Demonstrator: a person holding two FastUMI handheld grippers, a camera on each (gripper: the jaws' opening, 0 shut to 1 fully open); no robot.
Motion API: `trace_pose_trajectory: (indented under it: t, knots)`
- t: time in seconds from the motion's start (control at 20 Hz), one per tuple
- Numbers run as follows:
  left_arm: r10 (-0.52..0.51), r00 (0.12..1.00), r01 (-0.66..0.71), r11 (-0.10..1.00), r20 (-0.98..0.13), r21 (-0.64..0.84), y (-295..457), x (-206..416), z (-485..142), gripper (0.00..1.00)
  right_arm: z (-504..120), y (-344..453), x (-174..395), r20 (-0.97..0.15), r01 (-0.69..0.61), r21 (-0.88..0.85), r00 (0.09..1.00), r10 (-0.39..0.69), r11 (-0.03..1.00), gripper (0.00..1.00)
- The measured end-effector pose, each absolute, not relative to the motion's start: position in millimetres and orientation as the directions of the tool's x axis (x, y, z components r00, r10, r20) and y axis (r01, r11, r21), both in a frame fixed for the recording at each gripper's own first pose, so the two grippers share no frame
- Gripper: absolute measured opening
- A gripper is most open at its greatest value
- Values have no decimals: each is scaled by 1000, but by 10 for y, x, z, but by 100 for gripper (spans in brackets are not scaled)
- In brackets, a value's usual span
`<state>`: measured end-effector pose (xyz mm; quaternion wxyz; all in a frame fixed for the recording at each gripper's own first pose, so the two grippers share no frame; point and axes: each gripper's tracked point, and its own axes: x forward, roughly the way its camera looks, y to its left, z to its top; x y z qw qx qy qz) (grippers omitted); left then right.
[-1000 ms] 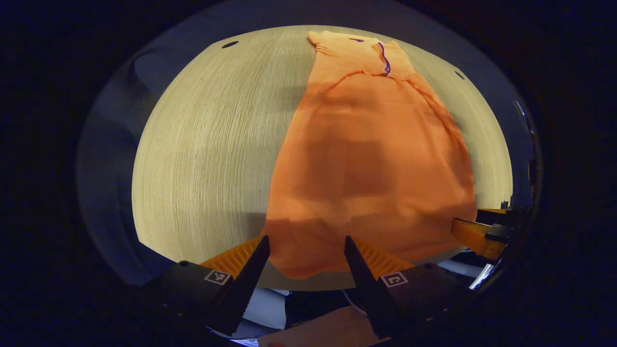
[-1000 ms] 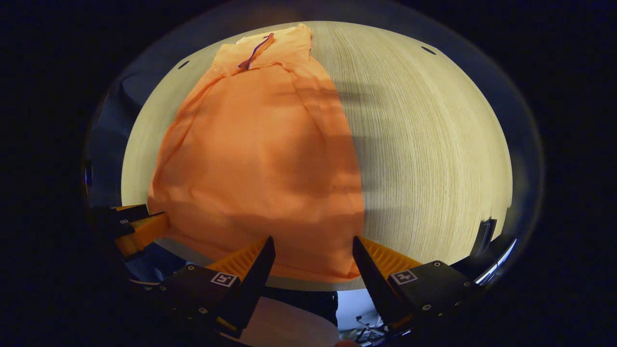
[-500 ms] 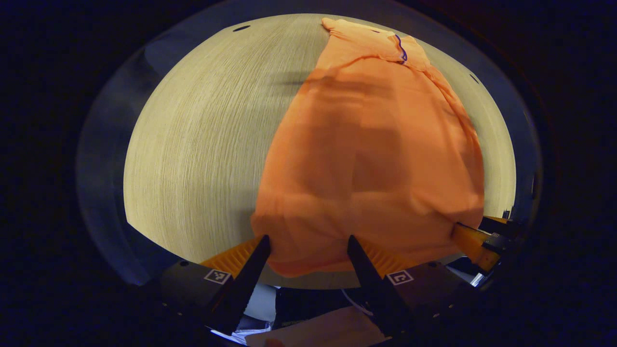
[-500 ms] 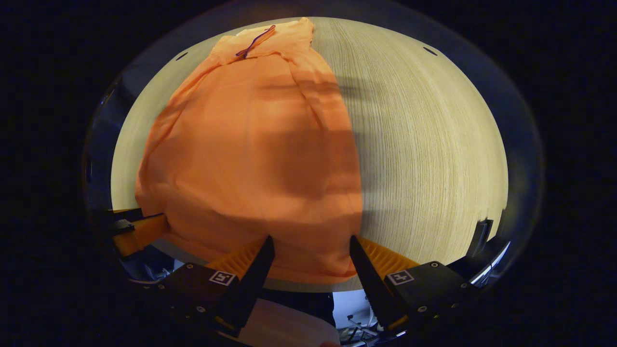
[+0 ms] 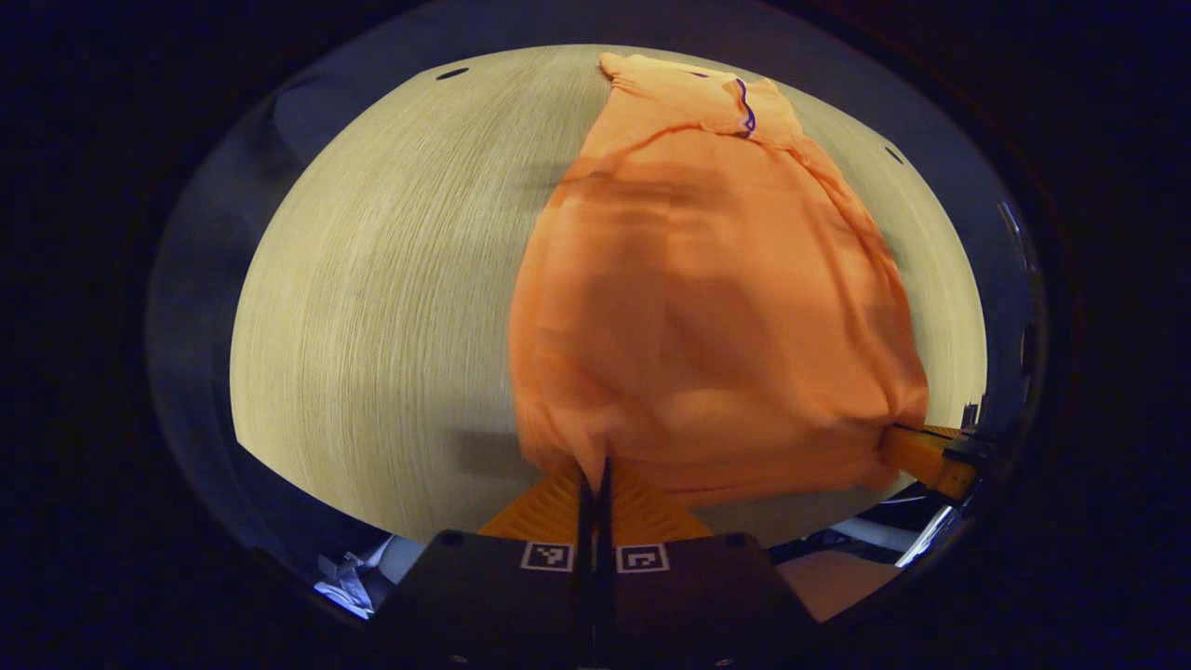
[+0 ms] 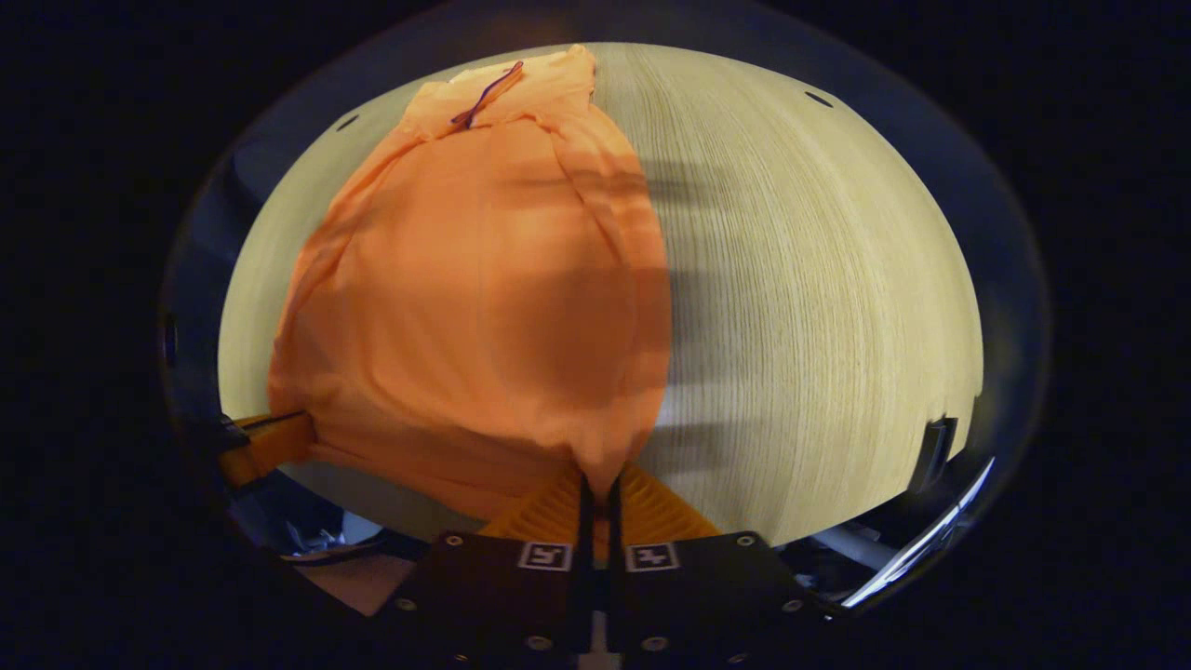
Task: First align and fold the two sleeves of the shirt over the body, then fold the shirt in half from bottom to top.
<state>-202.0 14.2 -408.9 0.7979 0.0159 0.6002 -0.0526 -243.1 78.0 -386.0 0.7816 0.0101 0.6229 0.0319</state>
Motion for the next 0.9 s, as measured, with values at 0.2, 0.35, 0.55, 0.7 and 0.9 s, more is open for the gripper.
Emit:
trace_pose_trajectory:
  t: [0.2, 0.35, 0.55, 0.7, 0.9]
  knots:
    - [-100, 297, 92, 993, -950, -76, 167, -1995, -4101, 1, -3909, 762, -2439, -965, -13, 106, 240, 106, 994, 6]
    - [-73, 305, 133, 991, -950, -33, 182, -1935, -4056, 1, -3824, 786, -2431, -967, -35, 101, 231, 106, 994, 1]
    - [-99, 379, 142, 989, -920, -48, 145, -1716, -3736, 1, -3513, 801, -2173, -945, -35, 127, 301, 132, 991, 0]
    - [-122, 435, 149, 987, -892, -63, 81, -1470, -3510, 1, -3208, 812, -1865, -916, -36, 158, 369, 160, 987, 0]
    - [-149, 503, 165, 983, -852, -74, -40, -998, -3275, 1, -2894, 804, -1351, -874, -50, 158, 457, 163, 986, 0]
